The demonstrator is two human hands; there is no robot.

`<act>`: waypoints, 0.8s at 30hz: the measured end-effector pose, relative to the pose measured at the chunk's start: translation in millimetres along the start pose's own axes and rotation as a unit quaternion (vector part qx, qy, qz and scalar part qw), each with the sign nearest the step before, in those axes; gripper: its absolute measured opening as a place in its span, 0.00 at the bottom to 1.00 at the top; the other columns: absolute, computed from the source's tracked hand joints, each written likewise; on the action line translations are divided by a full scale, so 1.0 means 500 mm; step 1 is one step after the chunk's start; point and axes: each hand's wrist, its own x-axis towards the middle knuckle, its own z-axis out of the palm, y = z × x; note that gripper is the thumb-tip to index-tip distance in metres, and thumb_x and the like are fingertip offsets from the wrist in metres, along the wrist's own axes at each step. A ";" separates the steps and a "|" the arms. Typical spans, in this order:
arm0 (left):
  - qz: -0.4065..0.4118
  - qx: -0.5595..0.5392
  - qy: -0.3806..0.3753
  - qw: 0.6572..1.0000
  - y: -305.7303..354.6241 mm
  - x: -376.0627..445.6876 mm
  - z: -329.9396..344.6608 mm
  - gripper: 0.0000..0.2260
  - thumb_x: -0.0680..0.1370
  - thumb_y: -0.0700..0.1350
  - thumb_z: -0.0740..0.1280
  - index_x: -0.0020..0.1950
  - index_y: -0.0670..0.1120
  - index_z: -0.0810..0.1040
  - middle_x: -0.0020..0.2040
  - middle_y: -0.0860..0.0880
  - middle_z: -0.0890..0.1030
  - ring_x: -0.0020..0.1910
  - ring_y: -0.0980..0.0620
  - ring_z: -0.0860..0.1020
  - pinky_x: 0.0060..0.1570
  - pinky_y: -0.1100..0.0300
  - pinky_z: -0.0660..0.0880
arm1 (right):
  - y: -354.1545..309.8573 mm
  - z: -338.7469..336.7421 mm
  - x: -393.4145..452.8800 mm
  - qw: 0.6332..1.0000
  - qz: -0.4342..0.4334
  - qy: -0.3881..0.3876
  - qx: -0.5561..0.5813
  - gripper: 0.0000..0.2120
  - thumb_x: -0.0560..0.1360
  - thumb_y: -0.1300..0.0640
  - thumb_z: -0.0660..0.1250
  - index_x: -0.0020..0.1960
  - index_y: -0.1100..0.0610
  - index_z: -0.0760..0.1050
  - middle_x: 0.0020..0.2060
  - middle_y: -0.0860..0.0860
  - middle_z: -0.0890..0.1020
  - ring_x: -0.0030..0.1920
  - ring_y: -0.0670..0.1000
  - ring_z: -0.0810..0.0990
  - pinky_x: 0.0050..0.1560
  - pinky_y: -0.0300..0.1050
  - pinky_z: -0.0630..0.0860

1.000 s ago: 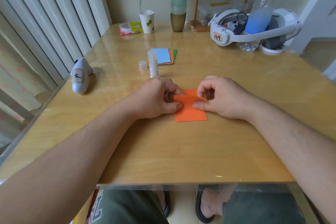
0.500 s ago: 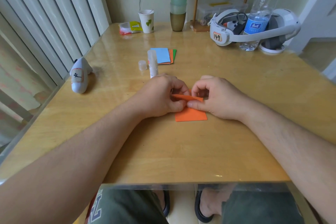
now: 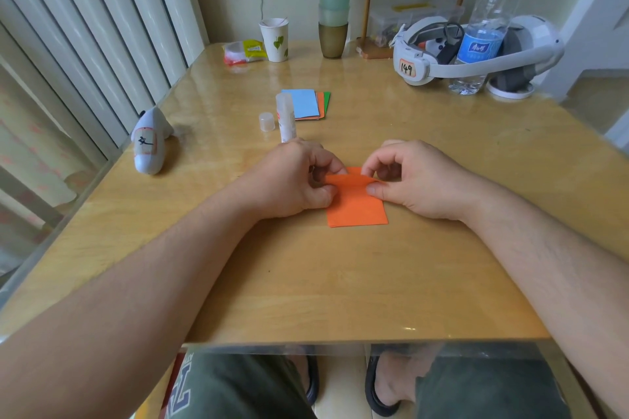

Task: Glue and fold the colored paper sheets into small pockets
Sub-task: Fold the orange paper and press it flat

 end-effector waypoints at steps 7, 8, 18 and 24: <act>0.015 0.013 0.023 1.000 0.009 0.009 0.016 0.09 0.71 0.44 0.75 0.47 0.57 0.84 0.42 0.54 0.82 0.45 0.53 0.77 0.46 0.59 0.76 | -0.009 0.012 0.004 1.000 -0.004 0.013 -0.016 0.11 0.72 0.57 0.79 0.42 0.41 0.81 0.43 0.45 0.79 0.44 0.49 0.79 0.51 0.50 0.78; 0.020 0.028 0.036 0.999 0.011 0.013 0.021 0.07 0.70 0.47 0.75 0.46 0.57 0.84 0.40 0.56 0.81 0.44 0.54 0.76 0.46 0.58 0.75 | -0.012 0.017 0.006 0.999 -0.005 0.021 -0.027 0.11 0.72 0.55 0.80 0.41 0.41 0.80 0.42 0.45 0.79 0.43 0.47 0.78 0.50 0.48 0.77; 0.007 0.022 0.031 0.999 0.003 0.014 0.013 0.12 0.72 0.45 0.76 0.45 0.64 0.81 0.39 0.55 0.79 0.45 0.54 0.74 0.45 0.63 0.72 | -0.020 0.013 0.003 0.999 0.001 0.038 -0.034 0.16 0.73 0.60 0.77 0.41 0.38 0.81 0.42 0.45 0.79 0.43 0.46 0.78 0.48 0.40 0.74; -0.005 0.005 0.016 1.000 0.005 0.007 0.004 0.12 0.72 0.42 0.75 0.47 0.61 0.83 0.41 0.49 0.79 0.41 0.52 0.76 0.44 0.59 0.76 | -0.015 0.010 0.002 0.999 0.014 0.026 -0.019 0.19 0.73 0.63 0.75 0.42 0.36 0.82 0.45 0.46 0.81 0.46 0.48 0.80 0.50 0.44 0.77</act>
